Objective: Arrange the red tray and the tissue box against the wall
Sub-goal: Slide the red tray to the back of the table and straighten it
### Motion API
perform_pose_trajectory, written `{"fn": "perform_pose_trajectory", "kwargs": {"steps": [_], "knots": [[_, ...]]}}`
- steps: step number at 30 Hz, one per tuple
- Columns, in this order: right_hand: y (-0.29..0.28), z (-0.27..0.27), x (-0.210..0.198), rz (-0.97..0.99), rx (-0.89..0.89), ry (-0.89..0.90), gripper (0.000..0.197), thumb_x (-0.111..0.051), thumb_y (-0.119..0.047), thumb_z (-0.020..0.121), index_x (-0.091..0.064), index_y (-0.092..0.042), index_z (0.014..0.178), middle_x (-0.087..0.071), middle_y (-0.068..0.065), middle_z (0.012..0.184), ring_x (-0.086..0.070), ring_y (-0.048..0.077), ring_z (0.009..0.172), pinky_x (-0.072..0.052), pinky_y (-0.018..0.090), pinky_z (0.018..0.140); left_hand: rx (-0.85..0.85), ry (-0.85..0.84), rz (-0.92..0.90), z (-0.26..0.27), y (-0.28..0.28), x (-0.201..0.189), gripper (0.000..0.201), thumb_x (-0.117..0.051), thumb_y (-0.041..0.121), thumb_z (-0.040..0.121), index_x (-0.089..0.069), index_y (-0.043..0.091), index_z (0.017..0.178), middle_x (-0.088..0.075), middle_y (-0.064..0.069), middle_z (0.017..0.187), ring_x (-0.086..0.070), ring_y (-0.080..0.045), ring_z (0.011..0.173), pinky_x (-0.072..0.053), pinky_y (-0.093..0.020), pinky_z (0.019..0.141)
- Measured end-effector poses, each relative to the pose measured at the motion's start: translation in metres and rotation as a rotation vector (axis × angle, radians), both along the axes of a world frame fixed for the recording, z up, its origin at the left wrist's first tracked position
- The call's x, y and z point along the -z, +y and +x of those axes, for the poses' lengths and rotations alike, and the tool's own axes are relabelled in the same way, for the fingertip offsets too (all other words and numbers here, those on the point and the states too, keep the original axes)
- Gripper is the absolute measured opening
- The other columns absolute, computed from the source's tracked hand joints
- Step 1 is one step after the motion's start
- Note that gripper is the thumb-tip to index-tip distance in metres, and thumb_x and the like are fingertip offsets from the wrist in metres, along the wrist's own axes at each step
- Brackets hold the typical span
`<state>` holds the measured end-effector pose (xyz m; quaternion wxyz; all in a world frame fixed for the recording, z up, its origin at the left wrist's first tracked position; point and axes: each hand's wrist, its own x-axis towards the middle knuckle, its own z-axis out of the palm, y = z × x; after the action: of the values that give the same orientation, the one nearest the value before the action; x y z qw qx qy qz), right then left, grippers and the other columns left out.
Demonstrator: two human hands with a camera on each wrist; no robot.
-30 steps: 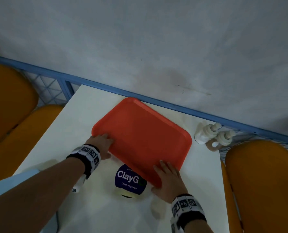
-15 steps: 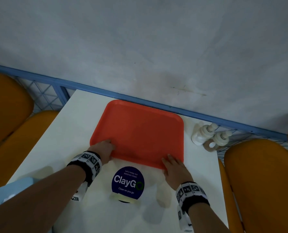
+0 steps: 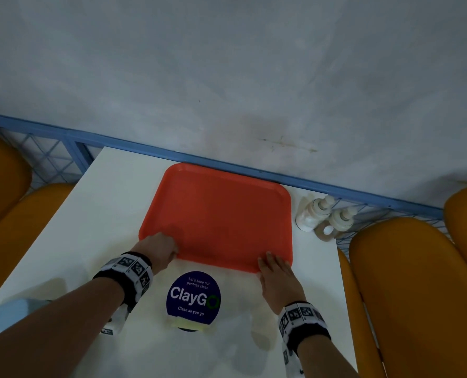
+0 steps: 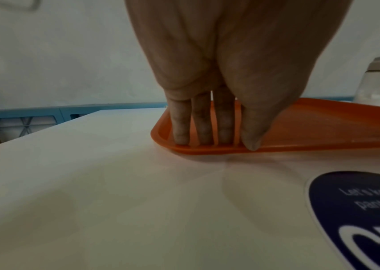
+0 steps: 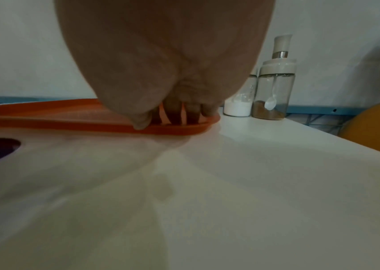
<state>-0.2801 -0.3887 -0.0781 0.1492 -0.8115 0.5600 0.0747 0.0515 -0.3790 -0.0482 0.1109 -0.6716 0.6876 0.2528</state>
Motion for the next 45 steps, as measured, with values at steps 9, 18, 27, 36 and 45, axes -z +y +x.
{"fn": "perform_pose_trajectory", "kwargs": {"steps": [9, 18, 27, 36, 45], "knots": [[0.013, 0.001, -0.010, -0.064, 0.009, -0.085, 0.034, -0.056, -0.012, 0.090, -0.058, -0.022, 0.123, -0.059, -0.006, 0.127, -0.051, 0.021, 0.118, -0.055, 0.039, 0.082, 0.040, -0.006, 0.015, -0.006, 0.005, 0.002, 0.022, -0.048, 0.026, 0.095, -0.069, 0.024, 0.102, -0.070, 0.001, 0.104, -0.066, -0.021, 0.093, -0.056, -0.038, 0.086], [0.005, 0.004, -0.014, -0.047, 0.005, -0.080, 0.041, -0.053, -0.005, 0.088, -0.056, -0.024, 0.124, -0.060, -0.004, 0.114, -0.052, 0.023, 0.106, -0.055, 0.039, 0.074, 0.092, -0.063, 0.013, -0.006, -0.001, 0.002, 0.021, -0.049, 0.029, 0.095, -0.066, 0.026, 0.106, -0.069, 0.000, 0.105, -0.066, -0.022, 0.094, -0.056, -0.041, 0.085], [0.014, -0.001, -0.015, -0.012, 0.015, -0.070, 0.049, -0.046, 0.000, 0.088, -0.049, -0.024, 0.131, -0.054, -0.006, 0.124, -0.045, 0.020, 0.114, -0.053, 0.037, 0.081, 0.099, -0.063, 0.015, -0.007, 0.004, 0.002, 0.020, -0.048, 0.026, 0.095, -0.067, 0.025, 0.100, -0.070, 0.002, 0.101, -0.066, -0.021, 0.090, -0.056, -0.040, 0.083], [-0.002, -0.007, -0.015, 0.001, 0.040, -0.099, 0.043, -0.046, -0.006, 0.093, -0.050, -0.027, 0.130, -0.054, -0.008, 0.124, -0.045, 0.019, 0.114, -0.053, 0.038, 0.083, 0.093, -0.049, 0.031, -0.014, -0.013, -0.003, 0.019, -0.051, 0.023, 0.095, -0.069, 0.021, 0.102, -0.071, 0.000, 0.104, -0.066, -0.022, 0.094, -0.055, -0.037, 0.086], [0.000, -0.010, -0.011, -0.028, 0.046, -0.128, 0.037, -0.048, -0.010, 0.094, -0.053, -0.027, 0.127, -0.057, -0.009, 0.120, -0.047, 0.017, 0.111, -0.054, 0.037, 0.080, 0.070, -0.046, 0.021, -0.015, -0.007, -0.006, 0.021, -0.049, 0.022, 0.096, -0.070, 0.020, 0.101, -0.071, 0.000, 0.103, -0.066, -0.021, 0.092, -0.055, -0.038, 0.085]]}}
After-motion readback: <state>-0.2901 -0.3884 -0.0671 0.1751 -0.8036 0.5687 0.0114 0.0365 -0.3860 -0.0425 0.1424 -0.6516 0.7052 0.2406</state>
